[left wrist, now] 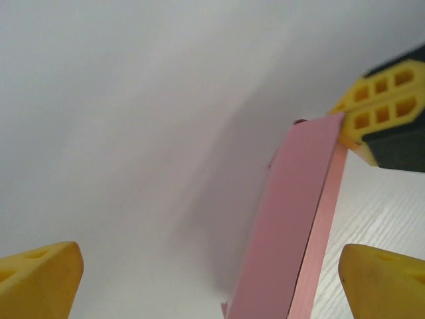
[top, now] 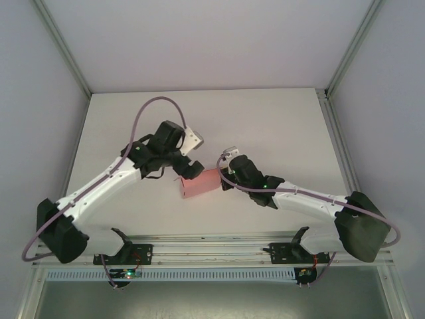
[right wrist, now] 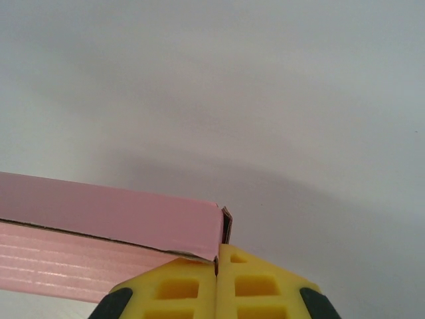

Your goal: Assemble paper box

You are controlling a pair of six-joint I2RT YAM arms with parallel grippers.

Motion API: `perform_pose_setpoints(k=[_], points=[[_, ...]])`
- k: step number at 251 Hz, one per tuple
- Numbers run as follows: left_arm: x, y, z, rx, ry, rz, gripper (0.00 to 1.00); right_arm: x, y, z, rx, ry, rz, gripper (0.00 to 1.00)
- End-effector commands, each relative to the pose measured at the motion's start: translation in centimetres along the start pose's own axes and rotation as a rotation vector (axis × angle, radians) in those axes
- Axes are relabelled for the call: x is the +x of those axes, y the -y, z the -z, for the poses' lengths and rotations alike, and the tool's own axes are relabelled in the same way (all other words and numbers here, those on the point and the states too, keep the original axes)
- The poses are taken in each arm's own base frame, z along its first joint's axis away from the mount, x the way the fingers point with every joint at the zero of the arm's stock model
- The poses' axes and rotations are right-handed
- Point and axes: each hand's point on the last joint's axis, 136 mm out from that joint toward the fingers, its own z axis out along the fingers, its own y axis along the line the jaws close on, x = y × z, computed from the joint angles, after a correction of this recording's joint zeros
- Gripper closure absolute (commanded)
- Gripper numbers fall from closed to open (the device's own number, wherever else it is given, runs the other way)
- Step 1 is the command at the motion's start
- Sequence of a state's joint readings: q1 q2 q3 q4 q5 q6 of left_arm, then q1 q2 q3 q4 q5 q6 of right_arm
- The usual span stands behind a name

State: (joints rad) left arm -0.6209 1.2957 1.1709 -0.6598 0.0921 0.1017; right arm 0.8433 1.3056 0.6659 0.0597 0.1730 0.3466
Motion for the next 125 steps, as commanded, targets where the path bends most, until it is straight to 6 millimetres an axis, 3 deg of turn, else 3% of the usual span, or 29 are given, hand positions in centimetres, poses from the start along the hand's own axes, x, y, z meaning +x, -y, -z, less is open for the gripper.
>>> perform_pose_setpoints(k=[1, 32, 49, 78, 125], points=[[4.7, -0.5, 0.7, -0.073, -0.114, 0.258, 0.04, 2.4, 1.9, 0.1, 0.130, -0.092, 0.030, 1.00], [7.0, 0.2, 1.3, -0.054, -0.112, 0.312, 0.08, 2.2, 1.6, 0.0, 0.144, -0.101, 0.047, 1.00], [7.7, 0.3, 1.6, -0.052, -0.111, 0.321, 0.15, 2.2, 1.4, -0.1, 0.149, -0.112, 0.059, 1.00], [8.1, 1.3, 1.4, 0.003, -0.113, 0.333, 0.24, 2.1, 1.0, -0.3, 0.152, -0.123, 0.071, 1.00], [8.2, 1.1, 0.0, -0.004, -0.150, 0.323, 0.38, 1.8, 0.3, -0.2, 0.135, -0.117, 0.083, 1.00]])
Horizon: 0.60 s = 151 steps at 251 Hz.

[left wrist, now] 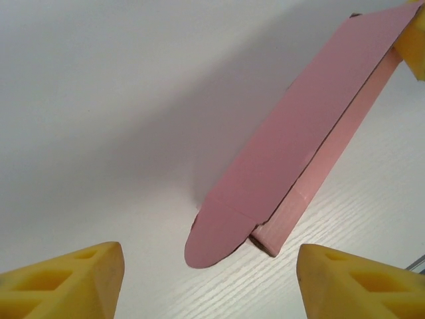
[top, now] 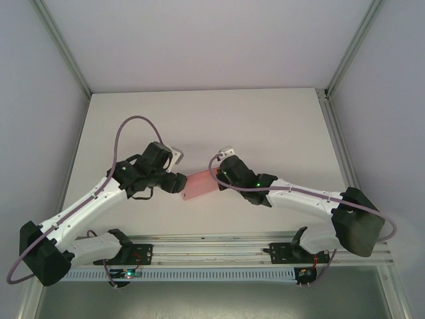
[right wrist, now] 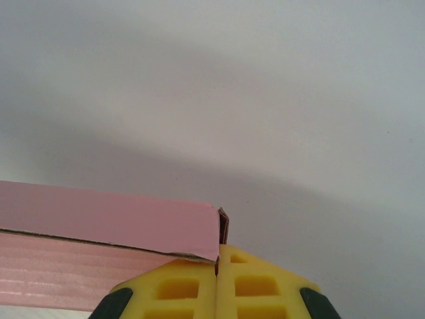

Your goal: Assemble paper box

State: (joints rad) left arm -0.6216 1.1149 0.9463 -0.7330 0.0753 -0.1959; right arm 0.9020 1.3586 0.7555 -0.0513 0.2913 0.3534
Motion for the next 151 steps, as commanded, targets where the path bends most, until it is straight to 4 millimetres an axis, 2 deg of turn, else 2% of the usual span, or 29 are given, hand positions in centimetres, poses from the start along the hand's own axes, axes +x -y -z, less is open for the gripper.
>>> perform_pose_setpoints(k=[1, 54, 73, 112, 151], points=[[0.2, 0.5, -0.9, 0.015, -0.037, 0.015, 0.38, 2.0, 0.5, -0.1, 0.042, -0.082, 0.039, 1.00], [0.7, 0.7, -2.2, 0.027, -0.082, 0.028, 0.50, 1.9, 0.6, 0.1, 0.049, -0.077, 0.044, 1.00], [0.7, 0.4, -2.5, 0.014, -0.077, 0.035, 0.60, 2.0, 0.4, 0.1, 0.039, -0.080, 0.050, 1.00], [-0.4, 1.3, -2.7, 0.062, -0.034, 0.049, 0.71, 2.2, -0.2, 0.0, 0.036, -0.087, 0.104, 1.00], [-0.4, 0.8, -3.0, 0.029, -0.048, 0.078, 0.96, 2.5, 0.1, 0.1, 0.082, -0.081, 0.136, 1.00]])
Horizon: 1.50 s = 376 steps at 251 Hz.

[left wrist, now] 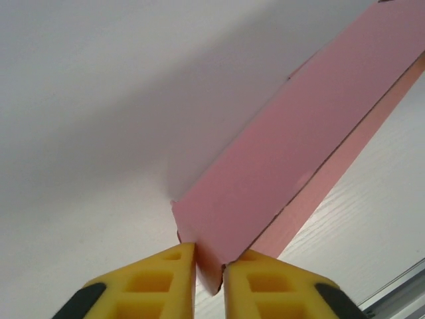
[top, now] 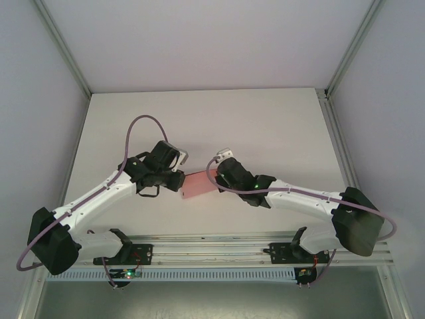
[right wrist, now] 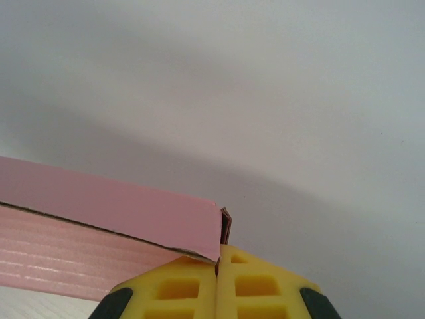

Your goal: Assemble paper box

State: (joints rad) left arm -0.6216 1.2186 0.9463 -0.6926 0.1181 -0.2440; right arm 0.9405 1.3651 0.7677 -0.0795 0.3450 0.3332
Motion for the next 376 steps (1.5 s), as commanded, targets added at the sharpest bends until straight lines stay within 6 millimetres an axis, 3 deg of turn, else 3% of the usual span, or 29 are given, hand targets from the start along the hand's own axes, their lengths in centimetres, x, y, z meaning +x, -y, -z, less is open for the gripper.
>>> perform_pose_setpoints(k=[1, 9, 106, 215, 294, 376], points=[[-0.7, 0.3, -0.3, 0.000, 0.023, 0.024, 0.96, 2.2, 0.4, -0.2, 0.053, -0.078, 0.084, 1.00], [-0.8, 0.0, -0.3, -0.015, 0.022, 0.038, 1.00, 2.3, 0.4, -0.2, 0.060, -0.074, 0.091, 1.00], [-2.4, 0.5, 0.5, 0.014, 0.051, 0.247, 1.00, 3.1, 0.0, -0.4, 0.158, -0.049, 0.223, 1.00], [-5.0, 1.0, 1.4, 0.286, 0.069, 0.609, 1.00, 4.6, -1.1, -1.3, 0.125, -0.064, 0.259, 1.00], [-5.2, 0.3, 0.3, 0.349, 0.042, 0.738, 1.00, 5.3, -1.4, -1.5, 0.106, -0.082, 0.267, 1.00], [-5.6, -0.9, 1.7, 0.337, 0.051, 0.754, 1.00, 5.5, -1.3, -1.6, 0.114, -0.093, 0.288, 1.00]])
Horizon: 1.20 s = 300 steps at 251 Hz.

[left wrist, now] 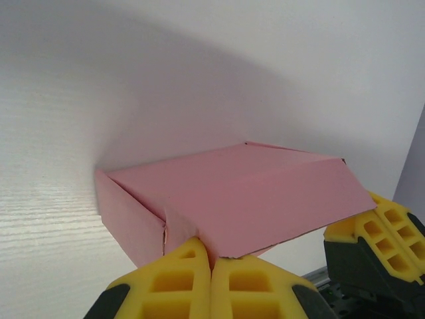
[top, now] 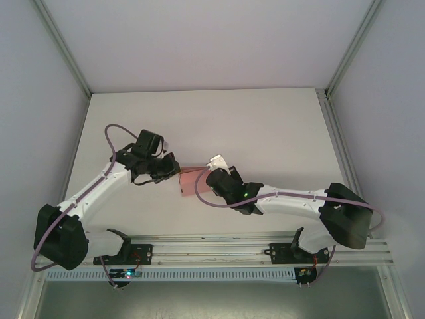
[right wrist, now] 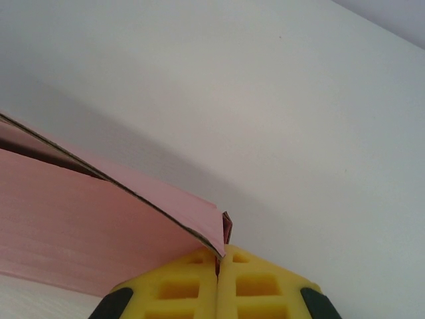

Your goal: Assemble paper box

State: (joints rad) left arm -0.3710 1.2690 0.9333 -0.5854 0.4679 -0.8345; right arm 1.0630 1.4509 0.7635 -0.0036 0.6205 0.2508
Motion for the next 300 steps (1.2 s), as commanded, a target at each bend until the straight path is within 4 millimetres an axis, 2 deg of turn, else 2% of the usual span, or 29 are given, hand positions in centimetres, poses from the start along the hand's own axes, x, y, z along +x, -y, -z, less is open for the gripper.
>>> perform_pose_setpoints(k=[1, 43, 75, 87, 125, 154, 195, 249, 267, 300], points=[[-1.3, 2.9, 1.3, 0.106, 0.032, -0.033, 1.00, 5.1, -1.8, -0.5, -0.076, -0.156, 0.135, 1.00], [-0.8, 1.3, 1.1, 0.052, 0.030, -0.091, 1.00, 5.3, -1.7, -0.7, -0.069, -0.167, 0.138, 1.00], [1.1, -0.4, -0.5, 0.044, -0.022, -0.254, 1.00, 5.0, -1.8, -0.7, -0.100, -0.143, 0.095, 1.00], [1.6, -1.5, -1.0, 0.017, -0.027, -0.267, 1.00, 5.0, -1.8, -0.6, -0.114, -0.138, 0.084, 1.00], [3.3, -3.0, -2.0, -0.034, -0.013, -0.368, 1.00, 5.0, -1.9, -0.2, -0.142, -0.122, 0.067, 1.00], [4.4, -4.4, -2.9, -0.037, -0.021, -0.345, 1.00, 5.2, -1.9, -0.1, -0.166, -0.124, 0.048, 1.00], [5.1, -4.6, -3.6, 0.008, -0.036, -0.300, 1.00, 5.2, -2.1, -0.3, -0.179, -0.132, 0.042, 1.00], [6.5, -8.3, -3.2, -0.150, -0.086, -0.287, 1.00, 5.3, -1.8, 0.0, -0.178, -0.125, 0.045, 1.00], [7.3, -10.0, -3.3, -0.245, -0.118, -0.286, 1.00, 5.8, -1.6, 0.2, -0.185, -0.119, 0.057, 1.00], [8.7, -11.6, -4.2, -0.381, -0.174, -0.308, 1.00, 7.3, -1.5, 0.3, -0.202, -0.126, 0.067, 1.00]])
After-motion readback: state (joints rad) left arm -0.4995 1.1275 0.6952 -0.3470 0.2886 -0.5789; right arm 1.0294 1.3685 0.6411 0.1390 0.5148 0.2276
